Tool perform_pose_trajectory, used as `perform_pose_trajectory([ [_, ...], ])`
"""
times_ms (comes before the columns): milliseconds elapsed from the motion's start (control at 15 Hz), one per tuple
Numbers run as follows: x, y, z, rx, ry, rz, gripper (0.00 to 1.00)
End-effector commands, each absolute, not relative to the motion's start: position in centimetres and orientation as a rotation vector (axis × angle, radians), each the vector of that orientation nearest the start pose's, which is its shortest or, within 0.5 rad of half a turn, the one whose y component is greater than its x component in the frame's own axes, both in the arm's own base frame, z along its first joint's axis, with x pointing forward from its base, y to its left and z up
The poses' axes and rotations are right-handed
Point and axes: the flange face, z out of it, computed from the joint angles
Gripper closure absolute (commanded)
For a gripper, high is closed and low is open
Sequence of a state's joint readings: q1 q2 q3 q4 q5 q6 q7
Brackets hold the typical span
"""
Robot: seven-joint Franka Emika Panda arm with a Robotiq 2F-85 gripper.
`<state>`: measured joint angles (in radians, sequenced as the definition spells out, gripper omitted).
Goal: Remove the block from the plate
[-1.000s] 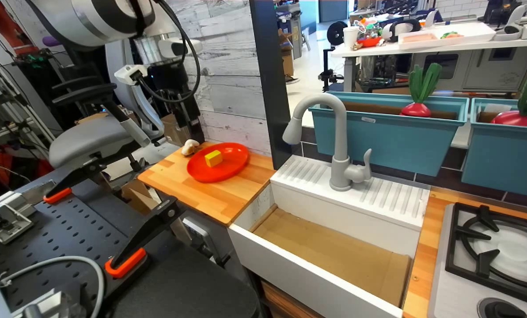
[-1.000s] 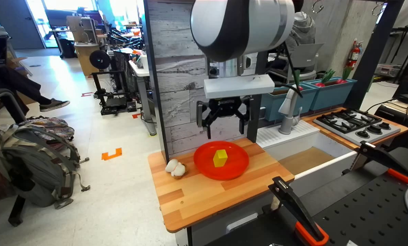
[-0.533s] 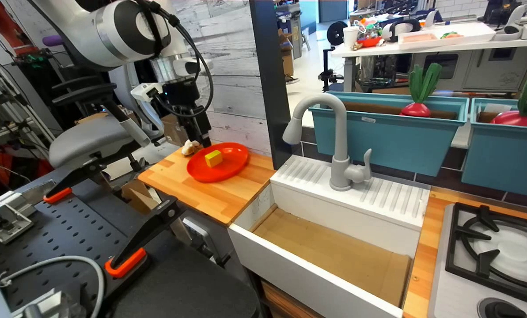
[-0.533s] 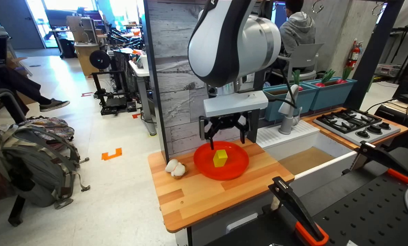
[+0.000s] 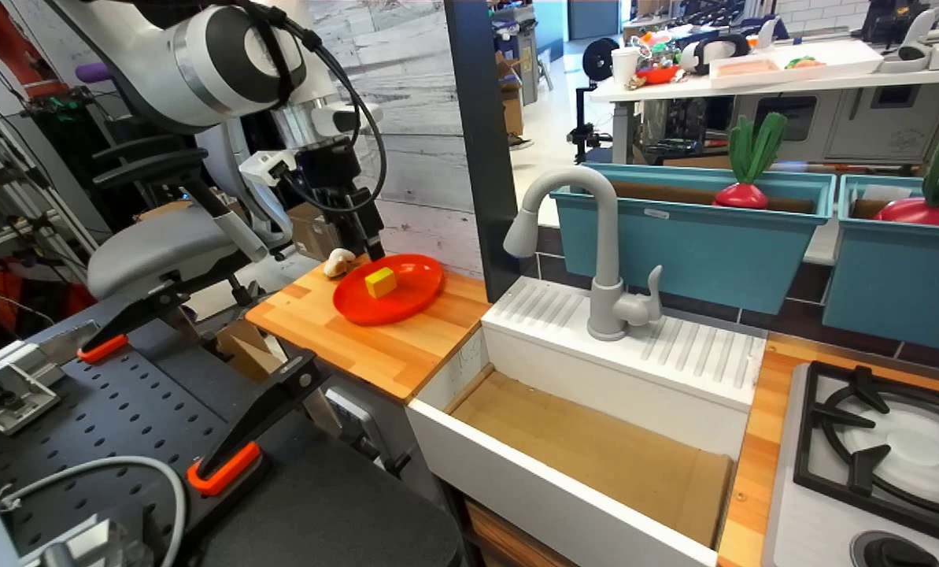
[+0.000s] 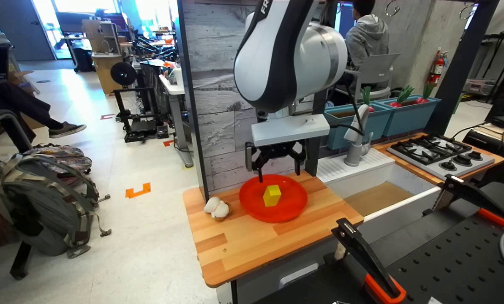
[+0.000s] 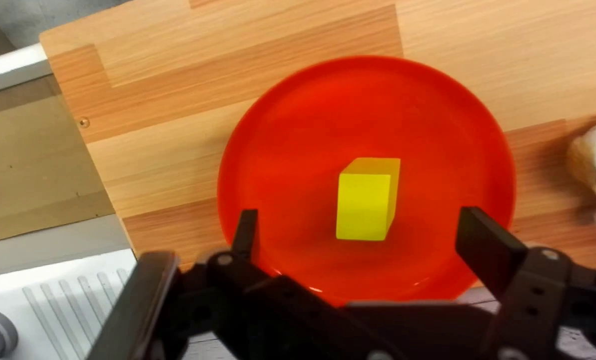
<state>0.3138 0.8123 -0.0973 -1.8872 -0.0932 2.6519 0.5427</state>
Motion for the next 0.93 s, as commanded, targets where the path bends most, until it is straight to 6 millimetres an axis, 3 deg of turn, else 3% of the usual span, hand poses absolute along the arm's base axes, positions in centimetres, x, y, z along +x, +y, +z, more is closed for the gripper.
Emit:
perform_pose_trajectory([
  [0,59.8,13.5,4.8,-3.229,0.333,-0.047,0.0],
  [333,59.7,13.4,1.6,-3.236,0.321,0.016,0.0],
  [400,59.8,13.3,1.2,-3.23,0.332,0.015,0.25],
  [533,60.1,13.3,0.5,-3.236,0.345,0.005,0.34],
  [867,61.1,13.4,-0.1,-3.232,0.351,-0.012,0.73],
])
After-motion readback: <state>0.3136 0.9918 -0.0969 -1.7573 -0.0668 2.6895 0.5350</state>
